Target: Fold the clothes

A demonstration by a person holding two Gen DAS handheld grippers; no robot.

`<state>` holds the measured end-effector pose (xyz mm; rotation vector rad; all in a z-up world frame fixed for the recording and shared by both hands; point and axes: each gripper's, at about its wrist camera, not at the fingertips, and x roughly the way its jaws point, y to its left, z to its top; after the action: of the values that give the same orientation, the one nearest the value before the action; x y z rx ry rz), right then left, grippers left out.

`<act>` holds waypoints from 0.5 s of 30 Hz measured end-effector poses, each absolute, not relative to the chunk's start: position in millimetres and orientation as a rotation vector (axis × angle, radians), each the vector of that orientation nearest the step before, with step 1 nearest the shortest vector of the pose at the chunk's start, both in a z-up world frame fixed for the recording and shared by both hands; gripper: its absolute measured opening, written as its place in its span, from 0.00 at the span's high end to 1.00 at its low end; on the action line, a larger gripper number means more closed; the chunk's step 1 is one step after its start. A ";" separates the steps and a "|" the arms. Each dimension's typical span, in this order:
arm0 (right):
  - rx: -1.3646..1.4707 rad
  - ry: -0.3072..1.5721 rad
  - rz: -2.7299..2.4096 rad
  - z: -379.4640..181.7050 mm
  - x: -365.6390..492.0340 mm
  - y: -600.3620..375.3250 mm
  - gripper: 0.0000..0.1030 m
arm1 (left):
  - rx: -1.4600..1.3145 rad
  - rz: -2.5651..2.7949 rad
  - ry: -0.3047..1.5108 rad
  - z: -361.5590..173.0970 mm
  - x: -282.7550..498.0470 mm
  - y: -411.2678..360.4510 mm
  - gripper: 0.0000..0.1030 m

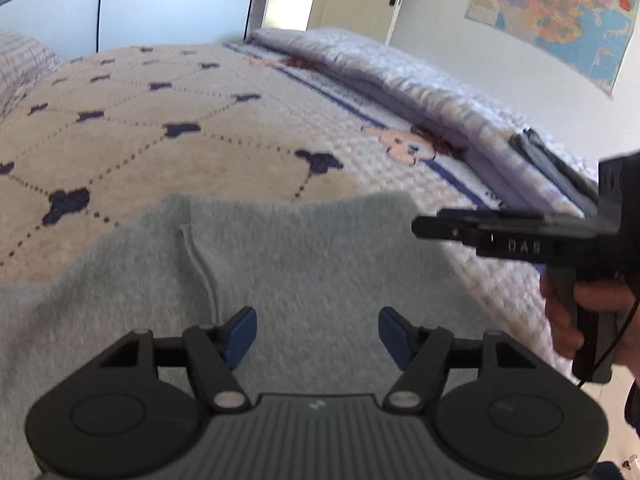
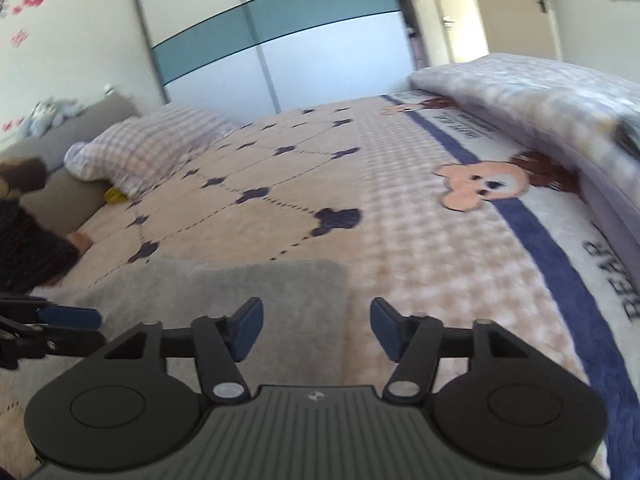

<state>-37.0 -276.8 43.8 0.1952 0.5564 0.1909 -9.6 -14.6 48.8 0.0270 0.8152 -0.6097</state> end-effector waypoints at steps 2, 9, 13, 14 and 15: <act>0.128 0.595 0.229 44.2 -16.1 -261.4 0.51 | 0.012 -0.605 0.844 37.0 -6.6 -12.1 0.34; -0.046 0.715 0.194 16.7 36.4 -240.5 0.43 | 0.061 -0.627 0.835 32.1 -9.7 -15.1 0.34; -0.024 0.743 0.185 34.3 38.3 -238.8 0.52 | 0.048 -0.632 0.832 32.4 -11.3 -13.3 0.33; -0.035 0.718 0.199 39.8 34.8 -233.8 0.54 | 0.051 -0.633 0.832 32.5 -11.7 -14.0 0.33; -0.046 0.693 0.213 45.3 31.3 -228.9 0.54 | 0.055 -0.634 0.832 32.6 -12.1 -14.7 0.32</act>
<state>31.3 -228.9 45.3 -0.0459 0.6933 0.2129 -12.1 -14.7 32.6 0.0549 0.8322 -0.6340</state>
